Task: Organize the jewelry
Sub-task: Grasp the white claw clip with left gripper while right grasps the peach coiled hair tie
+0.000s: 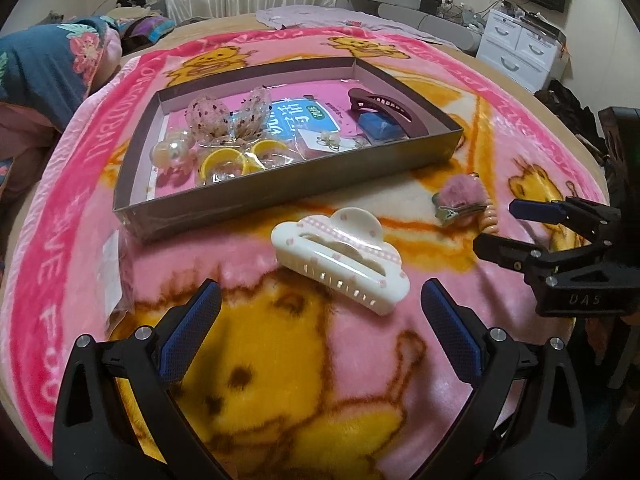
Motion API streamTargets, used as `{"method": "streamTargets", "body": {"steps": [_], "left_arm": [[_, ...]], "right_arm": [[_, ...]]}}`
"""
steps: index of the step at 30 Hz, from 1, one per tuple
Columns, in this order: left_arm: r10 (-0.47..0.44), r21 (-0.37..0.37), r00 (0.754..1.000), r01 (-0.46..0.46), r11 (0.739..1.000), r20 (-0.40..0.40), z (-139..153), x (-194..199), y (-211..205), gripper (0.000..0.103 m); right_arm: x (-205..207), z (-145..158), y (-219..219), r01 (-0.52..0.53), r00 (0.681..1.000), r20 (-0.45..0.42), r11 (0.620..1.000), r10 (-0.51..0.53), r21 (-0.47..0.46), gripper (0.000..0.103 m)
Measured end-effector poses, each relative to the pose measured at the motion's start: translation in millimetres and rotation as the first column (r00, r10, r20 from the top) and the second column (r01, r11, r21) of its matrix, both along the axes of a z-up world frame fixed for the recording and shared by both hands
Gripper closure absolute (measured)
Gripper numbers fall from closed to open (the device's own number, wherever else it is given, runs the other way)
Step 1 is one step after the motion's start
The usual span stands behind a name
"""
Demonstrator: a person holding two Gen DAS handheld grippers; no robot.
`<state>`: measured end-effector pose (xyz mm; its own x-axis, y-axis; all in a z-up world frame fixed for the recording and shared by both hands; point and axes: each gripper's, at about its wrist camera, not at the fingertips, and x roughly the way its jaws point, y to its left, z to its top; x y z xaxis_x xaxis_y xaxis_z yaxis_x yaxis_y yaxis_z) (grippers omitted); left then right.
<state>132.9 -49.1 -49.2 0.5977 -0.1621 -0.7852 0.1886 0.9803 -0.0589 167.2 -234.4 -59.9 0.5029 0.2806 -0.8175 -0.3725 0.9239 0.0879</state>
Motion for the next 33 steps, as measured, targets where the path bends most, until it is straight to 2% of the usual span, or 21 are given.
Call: {"method": "streamTargets", "body": {"steps": [2, 6, 10, 15, 16, 18, 20, 21, 27, 33], "left_arm": [[0.0, -0.004, 1.0, 0.0, 1.0, -0.002, -1.4, 3.3, 0.0, 0.01], [-0.003, -0.006, 1.0, 0.003, 1.0, 0.005, -4.6, 10.2, -1.8, 0.01], [-0.003, -0.006, 1.0, 0.003, 1.0, 0.006, -7.1, 16.9, -4.4, 0.01], [-0.012, 0.014, 1.0, 0.012, 1.0, 0.004, -11.9, 23.4, -9.4, 0.012], [-0.012, 0.016, 1.0, 0.012, 1.0, 0.002, -13.3, 23.8, -9.5, 0.015], [-0.013, 0.019, 1.0, 0.013, 1.0, -0.008, -16.7, 25.4, -10.0, 0.03], [-0.018, 0.016, 1.0, 0.018, 1.0, -0.01, -18.7, 25.7, -10.4, 0.032], [-0.022, 0.012, 1.0, 0.022, 1.0, -0.01, -18.7, 25.2, -10.3, 0.041], [-0.027, -0.01, 1.0, 0.027, 1.0, -0.009, -13.6, 22.7, -8.5, 0.041], [-0.026, -0.026, 0.999, 0.027, 0.999, 0.032, 6.2, 12.9, -4.9, 0.041]], "right_arm": [[0.5, -2.5, 1.1, 0.001, 1.0, 0.001, 1.0, -0.001, -0.013, 0.023], [0.4, -5.6, -0.8, 0.012, 1.0, 0.014, 0.999, -0.012, -0.036, 0.042], [-0.2, -3.7, -14.4, 0.051, 0.998, 0.027, 0.998, -0.05, -0.025, 0.072], [-0.8, -1.6, -31.1, 0.095, 0.995, 0.026, 0.995, -0.095, 0.022, 0.073], [-1.2, 0.1, -33.5, 0.102, 0.994, 0.034, 0.994, -0.103, 0.029, 0.073], [-2.8, 4.3, -37.0, 0.117, 0.991, 0.053, 0.992, -0.119, 0.041, 0.073], [-4.4, 8.4, -42.6, 0.13, 0.989, 0.066, 0.99, -0.134, 0.061, 0.073], [-4.9, 9.9, -44.4, 0.135, 0.988, 0.072, 0.989, -0.139, 0.066, 0.073], [-11.1, 23.8, -56.0, 0.156, 0.979, 0.119, 0.982, -0.168, 0.107, 0.073], [-24.0, 43.4, -56.1, 0.138, 0.969, 0.189, 0.984, -0.157, 0.112, 0.074]]}}
